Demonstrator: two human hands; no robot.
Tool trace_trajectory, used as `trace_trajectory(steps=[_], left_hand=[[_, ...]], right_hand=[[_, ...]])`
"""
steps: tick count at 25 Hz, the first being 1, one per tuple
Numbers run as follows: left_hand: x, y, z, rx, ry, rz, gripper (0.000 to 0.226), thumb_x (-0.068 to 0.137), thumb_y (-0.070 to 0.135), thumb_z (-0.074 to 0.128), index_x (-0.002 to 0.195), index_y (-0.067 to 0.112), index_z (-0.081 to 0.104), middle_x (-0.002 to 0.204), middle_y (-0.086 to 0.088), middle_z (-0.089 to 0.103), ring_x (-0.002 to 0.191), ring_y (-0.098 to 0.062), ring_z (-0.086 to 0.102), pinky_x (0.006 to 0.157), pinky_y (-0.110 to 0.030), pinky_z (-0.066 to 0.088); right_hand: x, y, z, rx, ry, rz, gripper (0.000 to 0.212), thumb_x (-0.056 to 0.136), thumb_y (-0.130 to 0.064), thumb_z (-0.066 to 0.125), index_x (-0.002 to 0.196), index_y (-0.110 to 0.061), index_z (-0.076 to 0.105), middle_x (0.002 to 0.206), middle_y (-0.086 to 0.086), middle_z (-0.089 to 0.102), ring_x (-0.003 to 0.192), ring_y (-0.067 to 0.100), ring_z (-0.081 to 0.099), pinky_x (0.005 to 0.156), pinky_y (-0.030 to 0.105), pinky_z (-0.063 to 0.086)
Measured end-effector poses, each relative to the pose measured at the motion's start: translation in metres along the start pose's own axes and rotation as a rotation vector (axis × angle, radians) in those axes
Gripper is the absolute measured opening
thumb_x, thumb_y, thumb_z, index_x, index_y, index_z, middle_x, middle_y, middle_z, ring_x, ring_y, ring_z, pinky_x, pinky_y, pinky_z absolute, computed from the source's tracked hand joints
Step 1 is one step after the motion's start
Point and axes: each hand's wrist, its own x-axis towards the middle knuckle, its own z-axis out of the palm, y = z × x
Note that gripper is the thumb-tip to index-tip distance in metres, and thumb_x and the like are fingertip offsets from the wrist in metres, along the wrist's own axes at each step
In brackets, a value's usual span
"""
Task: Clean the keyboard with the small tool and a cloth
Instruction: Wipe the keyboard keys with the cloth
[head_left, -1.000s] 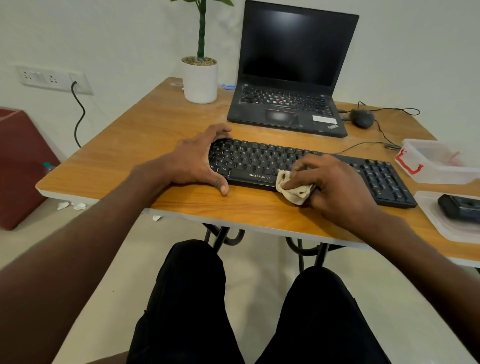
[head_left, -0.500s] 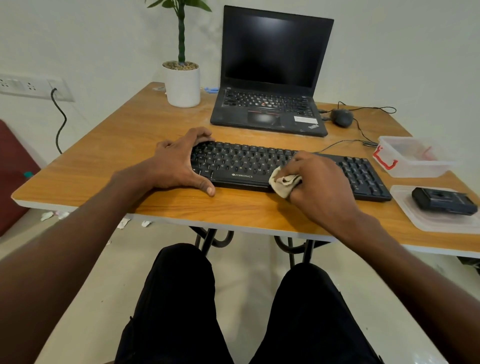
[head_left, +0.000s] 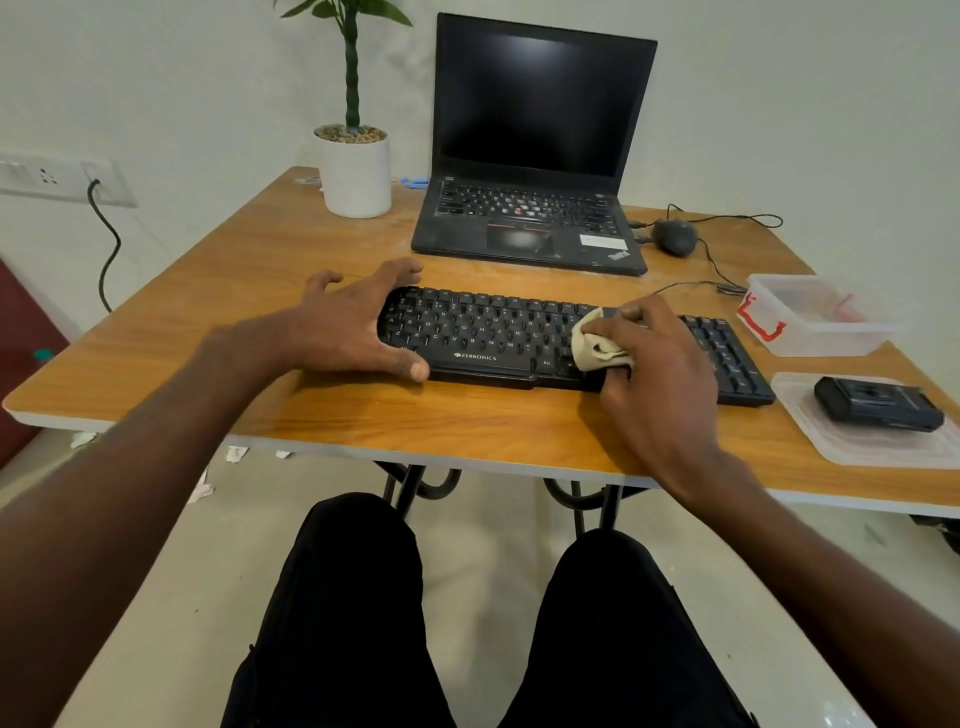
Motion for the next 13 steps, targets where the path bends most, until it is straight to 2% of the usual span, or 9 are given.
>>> trace_trajectory(steps=[4, 7, 9, 12, 13], left_hand=[[0.007, 0.047, 0.028, 0.175, 0.144, 0.090, 0.131, 0.059, 0.108, 0.046, 0.163, 0.037, 0.009, 0.169, -0.001, 0.034, 0.153, -0.025, 0.036, 0.129, -0.055, 0.008], [0.009, 0.058, 0.053, 0.322, 0.256, 0.134, 0.125, 0.067, 0.109, 0.036, 0.161, 0.027, 0.024, 0.163, 0.001, 0.042, 0.146, -0.020, 0.044, 0.127, -0.053, 0.021], [0.009, 0.054, 0.054, 0.318, 0.291, 0.109, 0.125, 0.066, 0.110, 0.035, 0.157, 0.026, 0.031, 0.159, 0.002, 0.047, 0.142, -0.019, 0.048, 0.126, -0.050, 0.024], [0.009, 0.054, 0.054, 0.328, 0.311, 0.143, 0.116, 0.069, 0.109, 0.035, 0.153, 0.029, 0.037, 0.159, 0.006, 0.046, 0.142, -0.017, 0.047, 0.125, -0.050, 0.025], [0.009, 0.054, 0.055, 0.334, 0.317, 0.153, 0.114, 0.070, 0.108, 0.034, 0.152, 0.029, 0.038, 0.160, 0.007, 0.045, 0.143, -0.017, 0.046, 0.125, -0.050, 0.025]], right_hand=[[-0.003, -0.013, 0.010, -0.100, -0.106, -0.186, 0.038, 0.080, -0.001, 0.068, 0.115, -0.016, 0.075, 0.120, 0.000, 0.059, 0.102, 0.024, 0.049, 0.060, 0.030, 0.040], [-0.008, -0.006, 0.002, -0.064, -0.132, -0.274, 0.029, 0.078, -0.007, 0.067, 0.104, -0.016, 0.078, 0.112, -0.001, 0.061, 0.095, 0.019, 0.049, 0.059, 0.026, 0.036], [-0.012, -0.001, -0.001, -0.032, -0.113, -0.250, 0.027, 0.079, -0.010, 0.065, 0.102, -0.016, 0.077, 0.110, -0.002, 0.061, 0.095, 0.018, 0.051, 0.061, 0.029, 0.042], [-0.006, -0.004, 0.006, -0.037, -0.020, -0.086, 0.038, 0.082, -0.007, 0.063, 0.117, -0.018, 0.073, 0.121, 0.000, 0.058, 0.105, 0.021, 0.050, 0.068, 0.028, 0.042], [-0.003, -0.010, 0.011, -0.043, -0.027, -0.082, 0.041, 0.083, -0.006, 0.064, 0.121, -0.019, 0.072, 0.124, 0.000, 0.058, 0.107, 0.021, 0.049, 0.071, 0.028, 0.042]])
